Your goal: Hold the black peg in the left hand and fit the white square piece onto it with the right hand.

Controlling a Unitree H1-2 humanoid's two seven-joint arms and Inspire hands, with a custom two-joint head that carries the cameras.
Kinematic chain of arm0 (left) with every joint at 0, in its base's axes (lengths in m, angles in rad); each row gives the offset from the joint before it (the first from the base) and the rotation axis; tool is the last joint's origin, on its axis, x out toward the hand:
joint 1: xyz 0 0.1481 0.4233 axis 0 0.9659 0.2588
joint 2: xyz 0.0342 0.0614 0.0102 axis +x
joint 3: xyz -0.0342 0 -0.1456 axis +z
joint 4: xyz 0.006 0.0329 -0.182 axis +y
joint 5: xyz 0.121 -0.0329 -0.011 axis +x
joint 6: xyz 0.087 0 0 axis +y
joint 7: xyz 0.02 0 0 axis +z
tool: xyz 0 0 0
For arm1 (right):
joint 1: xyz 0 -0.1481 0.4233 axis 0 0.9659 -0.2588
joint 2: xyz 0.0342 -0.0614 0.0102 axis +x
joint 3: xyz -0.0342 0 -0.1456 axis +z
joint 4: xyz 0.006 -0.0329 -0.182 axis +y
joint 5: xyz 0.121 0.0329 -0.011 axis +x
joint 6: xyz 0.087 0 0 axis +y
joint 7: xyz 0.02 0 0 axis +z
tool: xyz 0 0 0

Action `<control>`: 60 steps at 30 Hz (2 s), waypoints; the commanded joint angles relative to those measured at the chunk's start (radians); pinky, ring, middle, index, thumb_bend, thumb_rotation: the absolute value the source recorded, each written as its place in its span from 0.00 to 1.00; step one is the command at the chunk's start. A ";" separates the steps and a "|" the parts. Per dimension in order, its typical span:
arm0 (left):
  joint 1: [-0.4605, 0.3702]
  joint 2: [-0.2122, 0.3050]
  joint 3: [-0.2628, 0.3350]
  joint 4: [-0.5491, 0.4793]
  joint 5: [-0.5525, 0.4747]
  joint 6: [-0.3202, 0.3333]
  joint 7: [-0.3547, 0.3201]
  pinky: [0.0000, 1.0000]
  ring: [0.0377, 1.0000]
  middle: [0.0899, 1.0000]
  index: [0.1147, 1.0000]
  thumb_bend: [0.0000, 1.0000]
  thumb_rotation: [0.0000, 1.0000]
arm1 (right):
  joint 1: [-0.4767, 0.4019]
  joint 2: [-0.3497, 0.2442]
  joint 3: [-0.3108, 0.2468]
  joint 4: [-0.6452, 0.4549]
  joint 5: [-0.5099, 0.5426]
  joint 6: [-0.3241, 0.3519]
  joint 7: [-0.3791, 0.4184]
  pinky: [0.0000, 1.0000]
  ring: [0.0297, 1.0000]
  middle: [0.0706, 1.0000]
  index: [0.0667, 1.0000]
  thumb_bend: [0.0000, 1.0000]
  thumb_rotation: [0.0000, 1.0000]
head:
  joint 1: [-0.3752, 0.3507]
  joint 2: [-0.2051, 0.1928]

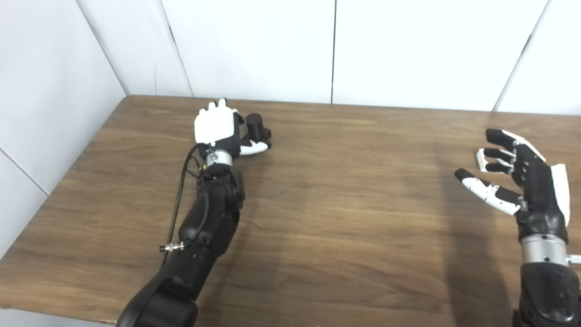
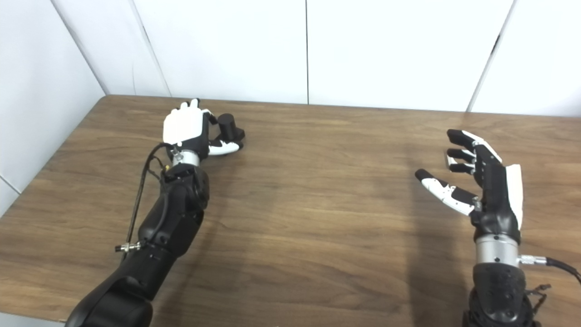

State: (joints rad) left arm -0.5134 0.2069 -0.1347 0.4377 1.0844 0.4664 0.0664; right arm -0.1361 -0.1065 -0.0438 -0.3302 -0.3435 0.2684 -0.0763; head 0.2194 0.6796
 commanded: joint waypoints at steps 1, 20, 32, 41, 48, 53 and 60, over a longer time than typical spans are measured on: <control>-0.039 0.029 -0.009 0.008 0.000 0.003 0.010 0.97 1.00 0.97 0.65 0.90 0.50 | -0.033 0.003 -0.002 -0.039 -0.004 -0.013 -0.009 0.64 0.73 0.78 0.74 0.66 0.07 | -0.001 0.002; -0.029 0.065 -0.096 0.063 -0.147 0.000 0.068 1.00 0.94 0.86 0.42 0.53 0.08 | -0.027 0.014 -0.011 -0.044 -0.003 -0.021 -0.021 0.60 0.72 0.77 0.72 0.66 0.06 | -0.006 0.007; -0.028 0.071 -0.115 0.060 -0.180 0.001 0.072 0.99 0.90 0.84 0.42 0.52 0.07 | -0.026 0.009 -0.016 -0.051 -0.008 -0.012 -0.019 0.61 0.71 0.77 0.73 0.66 0.10 | -0.014 0.013; 0.001 0.096 -0.134 0.011 -0.276 -0.093 0.034 0.96 0.91 0.84 0.42 0.52 0.07 | -0.029 0.009 -0.026 -0.057 0.009 -0.013 -0.015 0.63 0.73 0.78 0.73 0.66 0.10 | -0.033 0.019; 0.035 0.127 -0.143 -0.084 -0.406 -0.220 -0.050 0.95 0.92 0.86 0.42 0.52 0.08 | -0.034 0.006 -0.017 -0.057 -0.002 -0.018 -0.013 0.62 0.73 0.78 0.73 0.65 0.10 | -0.041 0.021; 0.054 0.134 -0.117 -0.134 -0.550 -0.316 -0.131 0.92 0.94 0.89 0.42 0.52 0.07 | -0.038 0.012 -0.020 -0.059 0.015 -0.012 -0.009 0.63 0.74 0.78 0.73 0.65 0.09 | -0.046 0.023; 0.063 0.147 -0.115 -0.142 -0.635 -0.406 -0.191 0.88 0.95 0.89 0.43 0.52 0.08 | -0.040 0.006 -0.021 -0.057 0.017 -0.016 -0.008 0.64 0.74 0.78 0.73 0.66 0.10 | -0.051 0.026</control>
State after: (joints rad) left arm -0.4458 0.3320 -0.2442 0.3093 0.4594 0.0803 -0.0934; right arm -0.1356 -0.0942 -0.0616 -0.3462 -0.3347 0.2755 -0.0821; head 0.1688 0.7041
